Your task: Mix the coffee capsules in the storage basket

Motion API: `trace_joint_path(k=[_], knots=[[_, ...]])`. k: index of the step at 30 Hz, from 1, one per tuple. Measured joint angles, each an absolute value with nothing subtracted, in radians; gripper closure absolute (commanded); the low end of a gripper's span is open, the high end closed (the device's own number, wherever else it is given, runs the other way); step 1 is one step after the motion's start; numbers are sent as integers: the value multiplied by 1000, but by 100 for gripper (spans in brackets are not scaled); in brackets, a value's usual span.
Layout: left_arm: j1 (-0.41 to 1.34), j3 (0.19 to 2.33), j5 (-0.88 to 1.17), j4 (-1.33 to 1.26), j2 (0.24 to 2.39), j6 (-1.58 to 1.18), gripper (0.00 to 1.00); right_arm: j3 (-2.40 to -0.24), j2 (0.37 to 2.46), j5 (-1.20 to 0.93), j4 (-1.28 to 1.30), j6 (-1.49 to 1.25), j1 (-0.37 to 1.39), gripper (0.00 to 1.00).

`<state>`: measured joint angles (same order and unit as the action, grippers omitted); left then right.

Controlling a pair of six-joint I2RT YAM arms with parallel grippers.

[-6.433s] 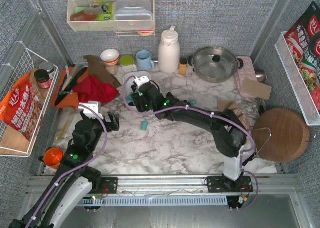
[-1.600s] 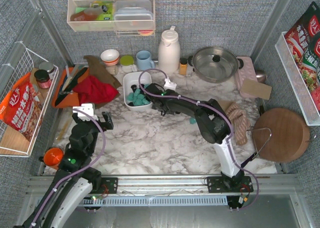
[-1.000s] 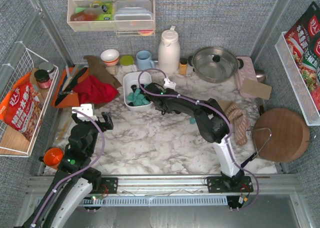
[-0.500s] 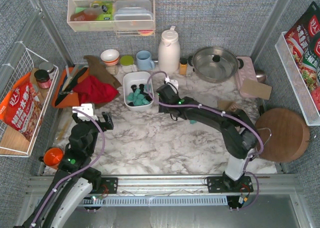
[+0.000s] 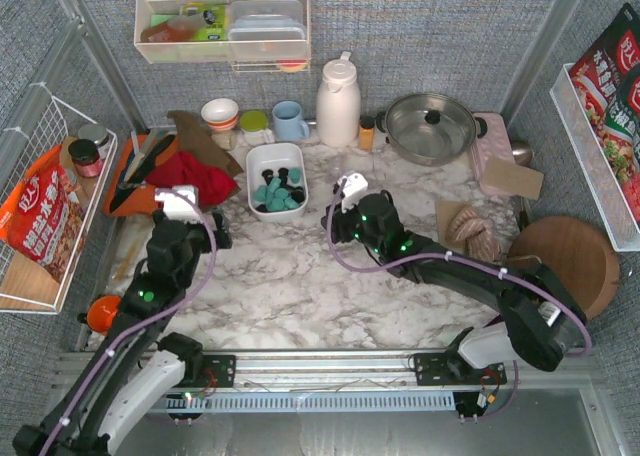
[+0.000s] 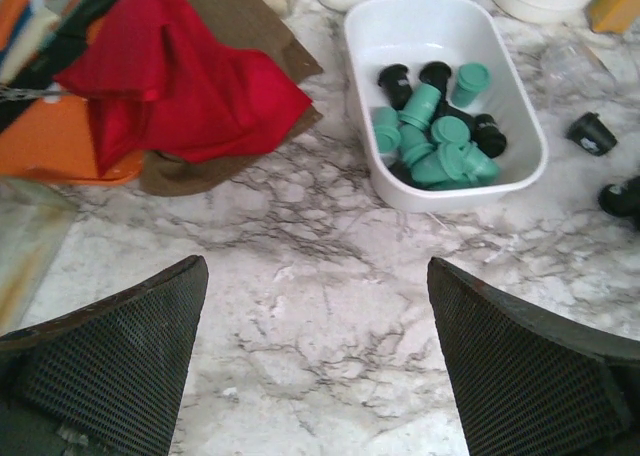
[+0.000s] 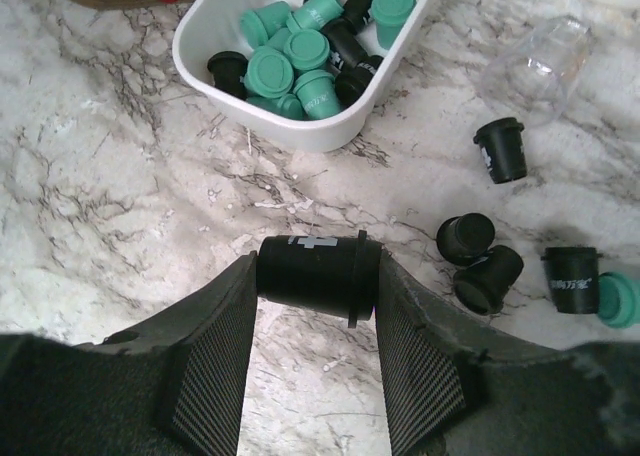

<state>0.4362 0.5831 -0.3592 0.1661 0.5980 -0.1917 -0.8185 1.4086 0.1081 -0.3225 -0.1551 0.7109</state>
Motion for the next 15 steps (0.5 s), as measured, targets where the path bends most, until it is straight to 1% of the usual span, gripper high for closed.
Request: trace_joint_path(k=[2,3,4,5,11,15], knots=[[436,642,-328,207,672,-219,1,-768,1378,93,-374,-104,711,91],[436,677,-316,223,716,-238,1,-744,1365,89,-399,-83,711,93],[436,706,-306,236,754,-255,1,-715,1353,80,-435,-54,711,99],[436,737,-295,247,799,-279,1,-681,1342,62,-476,-20,711,100],[436,846,-273,299,961,-418,1,-453,1340,-83,-770,211,712,100],[436,843,-234,268,963,-475,1,-424,1362,-108,-888,275,712,100]])
